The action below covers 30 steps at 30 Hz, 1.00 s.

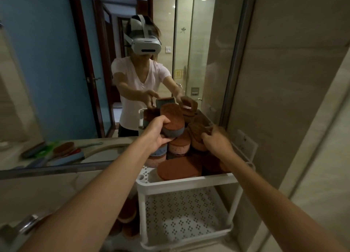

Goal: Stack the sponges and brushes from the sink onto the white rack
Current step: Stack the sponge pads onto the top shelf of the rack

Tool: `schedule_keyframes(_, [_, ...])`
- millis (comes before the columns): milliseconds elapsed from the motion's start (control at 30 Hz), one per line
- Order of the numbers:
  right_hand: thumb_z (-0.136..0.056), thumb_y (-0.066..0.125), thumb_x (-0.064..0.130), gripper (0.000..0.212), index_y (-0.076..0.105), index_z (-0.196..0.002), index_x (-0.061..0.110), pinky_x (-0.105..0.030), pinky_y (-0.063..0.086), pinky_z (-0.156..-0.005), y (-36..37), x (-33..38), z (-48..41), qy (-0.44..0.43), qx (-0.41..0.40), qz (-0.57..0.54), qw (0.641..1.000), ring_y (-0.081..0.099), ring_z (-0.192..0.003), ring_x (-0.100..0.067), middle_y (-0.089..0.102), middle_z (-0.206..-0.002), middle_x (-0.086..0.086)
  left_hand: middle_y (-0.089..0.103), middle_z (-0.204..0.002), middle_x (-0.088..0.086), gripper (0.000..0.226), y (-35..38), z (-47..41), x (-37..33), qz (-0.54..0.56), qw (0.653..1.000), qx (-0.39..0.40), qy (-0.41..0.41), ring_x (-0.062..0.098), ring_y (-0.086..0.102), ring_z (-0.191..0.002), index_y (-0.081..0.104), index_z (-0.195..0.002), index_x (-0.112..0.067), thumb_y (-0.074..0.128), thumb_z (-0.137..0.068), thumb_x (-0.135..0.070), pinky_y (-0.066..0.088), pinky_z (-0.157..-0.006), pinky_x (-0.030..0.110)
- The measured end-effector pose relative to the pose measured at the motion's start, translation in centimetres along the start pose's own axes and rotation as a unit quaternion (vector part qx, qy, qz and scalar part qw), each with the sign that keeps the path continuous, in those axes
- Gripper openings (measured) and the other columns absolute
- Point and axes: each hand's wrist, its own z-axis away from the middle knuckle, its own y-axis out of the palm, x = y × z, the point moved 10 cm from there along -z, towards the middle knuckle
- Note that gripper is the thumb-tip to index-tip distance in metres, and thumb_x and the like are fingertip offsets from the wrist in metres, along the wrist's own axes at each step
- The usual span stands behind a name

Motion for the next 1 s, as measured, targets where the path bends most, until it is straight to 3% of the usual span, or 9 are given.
schedule_keyframes(100, [-0.089, 0.047, 0.022, 0.039, 0.049, -0.127, 0.016, -0.036, 0.046, -0.093, 0.8, 1.3, 0.3, -0.06, 0.029, 0.048, 0.997, 0.055, -0.112, -0.029, 0.056, -0.127, -0.012, 0.05, -0.136, 0.016, 0.043, 0.0, 0.0, 0.1, 0.01, 1.0, 0.0, -0.002, 0.031, 0.049, -0.125, 0.044, -0.133, -0.009, 0.042, -0.09, -0.007, 0.044, -0.097, 0.042])
schedule_keyframes(233, [-0.093, 0.04, 0.012, 0.038, 0.057, -0.126, 0.021, -0.026, 0.042, -0.086, 1.5, 3.3, 1.3, -0.178, 0.035, 0.112, 0.977, 0.057, -0.107, -0.026, 0.061, -0.125, -0.009, 0.049, -0.137, 0.017, 0.043, 0.0, 0.0, 0.1, 0.017, 1.0, 0.008, -0.006, 0.031, 0.049, -0.125, 0.043, -0.133, -0.009, 0.041, -0.09, -0.007, 0.044, -0.092, 0.039])
schedule_keyframes(400, [-0.094, 0.036, 0.024, 0.038, 0.056, -0.127, 0.022, -0.039, 0.042, -0.1, 2.2, 3.4, 1.3, -0.181, 0.061, 0.205, 0.96, 0.051, -0.118, -0.032, 0.055, -0.133, -0.01, 0.051, -0.135, 0.017, 0.043, 0.1, -0.1, 0.3, 0.01, 1.0, 0.013, -0.015, 0.031, 0.05, -0.124, 0.044, -0.132, -0.009, 0.043, -0.09, -0.007, 0.045, -0.091, 0.04])
schedule_keyframes(500, [-0.082, 0.028, 0.043, 0.049, 0.051, -0.125, 0.036, -0.044, 0.041, -0.102, 2.2, 3.2, 1.1, -0.161, 0.087, 0.17, 0.968, 0.047, -0.123, -0.032, 0.053, -0.134, -0.008, 0.053, -0.132, 0.017, 0.043, 0.1, -0.3, 0.0, -0.022, 0.999, 0.022, -0.01, 0.03, 0.053, -0.12, 0.046, -0.131, -0.009, 0.049, -0.088, -0.008, 0.048, -0.089, 0.038])
schedule_keyframes(567, [-0.088, 0.039, 0.027, 0.04, 0.05, -0.126, 0.028, -0.042, 0.045, -0.099, 0.6, 3.7, 1.6, -0.149, 0.055, 0.069, 0.985, 0.051, -0.116, -0.022, 0.055, -0.125, -0.002, 0.057, -0.127, 0.016, 0.044, 0.2, -0.4, -0.6, -0.064, 0.998, 0.018, 0.007, 0.025, 0.057, -0.108, 0.048, -0.129, -0.008, 0.056, -0.086, -0.011, 0.051, -0.079, 0.031])
schedule_keyframes(667, [-0.088, 0.049, 0.004, 0.04, 0.045, -0.125, 0.019, -0.033, 0.05, -0.08, -1.7, 4.4, 2.3, -0.146, 0.021, -0.102, 0.984, 0.055, -0.098, -0.015, 0.054, -0.11, 0.003, 0.063, -0.118, 0.012, 0.042, 0.9, -0.7, -1.6, -0.124, 0.991, 0.01, 0.046, 0.019, 0.06, -0.097, 0.052, -0.124, -0.007, 0.063, -0.084, -0.014, 0.05, -0.075, 0.026])
schedule_keyframes(800, [-0.086, 0.061, 0.013, 0.032, 0.047, -0.114, 0.02, -0.024, 0.05, -0.074, -2.3, 5.5, 2.4, -0.178, 0.048, -0.107, 0.977, 0.056, -0.089, -0.008, 0.052, -0.103, 0.007, 0.063, -0.121, 0.011, 0.042, 3.8, -0.4, -1.4, -0.191, 0.979, 0.063, 0.046, 0.02, 0.059, -0.109, 0.054, -0.124, -0.005, 0.065, -0.085, -0.016, 0.048, -0.086, 0.03])
schedule_keyframes(900, [-0.086, 0.063, 0.025, 0.021, 0.046, -0.097, 0.025, -0.013, 0.045, -0.066, -3.6, 4.8, 1.9, -0.172, 0.016, -0.109, 0.979, 0.053, -0.083, -0.004, 0.053, -0.095, 0.008, 0.06, -0.126, 0.013, 0.043, 6.2, 0.1, -0.8, -0.197, 0.971, 0.13, 0.035, 0.024, 0.057, -0.117, 0.049, -0.128, -0.005, 0.06, -0.089, -0.019, 0.049, -0.093, 0.033])
schedule_keyframes(1000, [-0.087, 0.061, 0.023, 0.022, 0.045, -0.102, 0.023, -0.03, 0.048, -0.075, -5.3, 2.5, 1.2, -0.126, -0.042, -0.147, 0.98, 0.057, -0.094, -0.018, 0.056, -0.103, -0.002, 0.063, -0.118, 0.014, 0.029, 7.2, 0.4, -1.2, -0.218, 0.962, 0.145, 0.078, 0.026, 0.059, -0.115, 0.054, -0.121, -0.006, 0.047, -0.097, -0.02, 0.047, -0.099, 0.035])
